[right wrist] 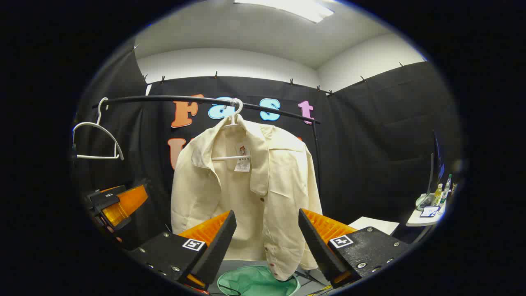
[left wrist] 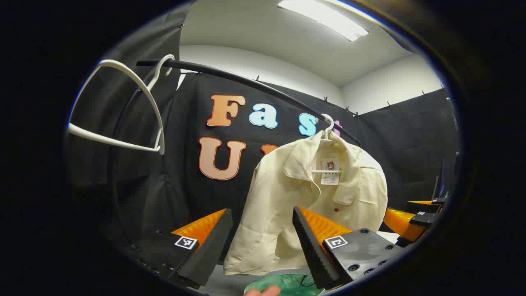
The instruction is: Grasp the clothes on the hanger with both hands and then place them into the laundry hamper below.
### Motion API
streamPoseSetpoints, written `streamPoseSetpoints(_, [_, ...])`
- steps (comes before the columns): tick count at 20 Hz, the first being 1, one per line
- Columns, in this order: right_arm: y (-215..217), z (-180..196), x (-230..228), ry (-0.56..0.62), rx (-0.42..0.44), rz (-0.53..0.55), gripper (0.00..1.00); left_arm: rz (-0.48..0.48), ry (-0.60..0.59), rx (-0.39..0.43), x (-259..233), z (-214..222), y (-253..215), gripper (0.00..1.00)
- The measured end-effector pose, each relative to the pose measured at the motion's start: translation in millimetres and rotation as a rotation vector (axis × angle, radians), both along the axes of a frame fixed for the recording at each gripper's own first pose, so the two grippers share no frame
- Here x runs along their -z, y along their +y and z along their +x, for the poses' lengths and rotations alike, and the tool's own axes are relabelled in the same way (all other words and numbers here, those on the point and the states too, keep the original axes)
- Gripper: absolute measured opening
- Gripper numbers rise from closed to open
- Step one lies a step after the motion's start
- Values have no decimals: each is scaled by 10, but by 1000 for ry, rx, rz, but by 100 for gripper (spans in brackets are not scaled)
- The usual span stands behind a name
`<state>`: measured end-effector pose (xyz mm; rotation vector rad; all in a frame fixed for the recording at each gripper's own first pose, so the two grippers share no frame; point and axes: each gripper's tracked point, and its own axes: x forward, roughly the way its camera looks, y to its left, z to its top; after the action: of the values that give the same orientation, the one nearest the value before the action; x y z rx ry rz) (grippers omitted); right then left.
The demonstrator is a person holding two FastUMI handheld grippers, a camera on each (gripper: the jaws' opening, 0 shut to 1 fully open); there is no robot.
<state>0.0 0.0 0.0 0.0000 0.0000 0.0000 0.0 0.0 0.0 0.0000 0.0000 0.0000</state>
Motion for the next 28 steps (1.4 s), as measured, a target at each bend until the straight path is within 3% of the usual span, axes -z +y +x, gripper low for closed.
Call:
streamPoseSetpoints(7, [1,14,21,0,-3,-2,94,0,1,1,6,26,0,96])
streamPoseSetpoints(8, [1,14,20,-1,-2,-3,94,-2,2,2,19,38,-5,100])
streamPoseSetpoints(9, [-7,22,17,-1,0,-3,94,-5,4,2,31,43,-10,96])
streamPoseSetpoints(12, [-20,12,23,-2,5,-3,94,-8,5,5,48,55,-23,100])
streamPoseSetpoints(13, [-21,12,26,-1,5,-3,94,-8,3,5,42,54,-19,96])
streamPoseSetpoints(14, [-20,16,28,-1,5,-3,94,-7,1,6,42,49,-20,100])
streamPoseSetpoints(16, [-18,1,18,-3,5,-3,94,-6,-2,6,28,31,-18,96])
streamPoseSetpoints(25, [-48,-16,49,-1,13,4,94,-1,-9,10,-13,34,-32,96])
streamPoseSetpoints(26, [-50,-12,51,0,14,4,94,-2,-8,10,-14,34,-36,100])
streamPoseSetpoints(28, [-54,22,65,3,14,-6,94,-1,-6,10,-1,24,-27,96])
